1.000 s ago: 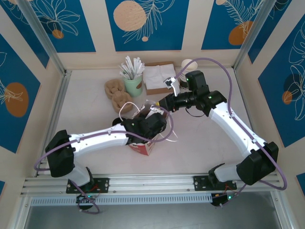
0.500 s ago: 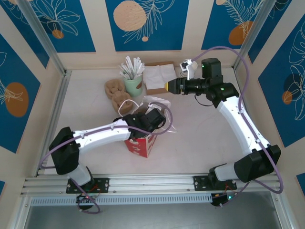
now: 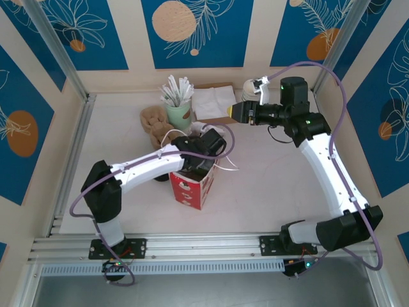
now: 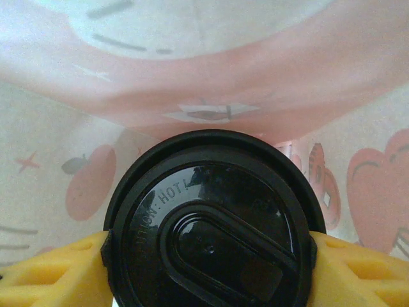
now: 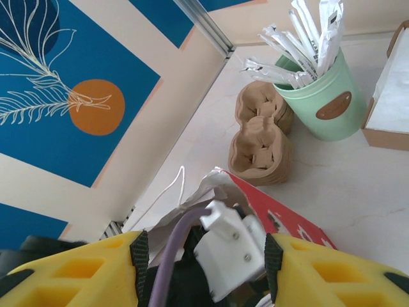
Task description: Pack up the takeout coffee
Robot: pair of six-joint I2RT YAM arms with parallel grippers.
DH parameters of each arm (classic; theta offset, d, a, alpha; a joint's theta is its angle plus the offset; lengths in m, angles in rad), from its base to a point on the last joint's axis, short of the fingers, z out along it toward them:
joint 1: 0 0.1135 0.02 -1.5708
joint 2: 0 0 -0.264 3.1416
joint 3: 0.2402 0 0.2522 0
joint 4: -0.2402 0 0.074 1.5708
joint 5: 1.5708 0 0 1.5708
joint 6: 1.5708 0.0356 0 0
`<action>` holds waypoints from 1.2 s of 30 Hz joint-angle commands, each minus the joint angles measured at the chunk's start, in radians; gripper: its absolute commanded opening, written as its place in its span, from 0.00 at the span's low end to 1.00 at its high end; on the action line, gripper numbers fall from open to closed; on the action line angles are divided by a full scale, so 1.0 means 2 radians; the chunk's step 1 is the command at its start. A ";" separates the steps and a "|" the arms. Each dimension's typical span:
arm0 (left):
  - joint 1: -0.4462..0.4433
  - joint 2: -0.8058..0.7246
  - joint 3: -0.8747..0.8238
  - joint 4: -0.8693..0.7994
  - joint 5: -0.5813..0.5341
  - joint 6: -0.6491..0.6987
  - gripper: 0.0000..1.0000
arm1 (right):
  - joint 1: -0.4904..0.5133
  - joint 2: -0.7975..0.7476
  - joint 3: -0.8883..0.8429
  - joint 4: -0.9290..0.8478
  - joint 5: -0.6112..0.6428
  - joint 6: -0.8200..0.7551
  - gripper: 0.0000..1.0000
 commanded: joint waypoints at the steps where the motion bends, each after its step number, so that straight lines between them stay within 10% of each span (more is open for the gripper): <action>1: 0.014 0.018 0.021 -0.036 0.034 -0.011 0.66 | -0.002 -0.026 -0.019 -0.014 0.004 0.021 0.53; 36: 0.053 0.088 0.029 -0.024 0.094 0.004 0.63 | 0.027 -0.037 -0.069 -0.006 0.019 0.081 0.53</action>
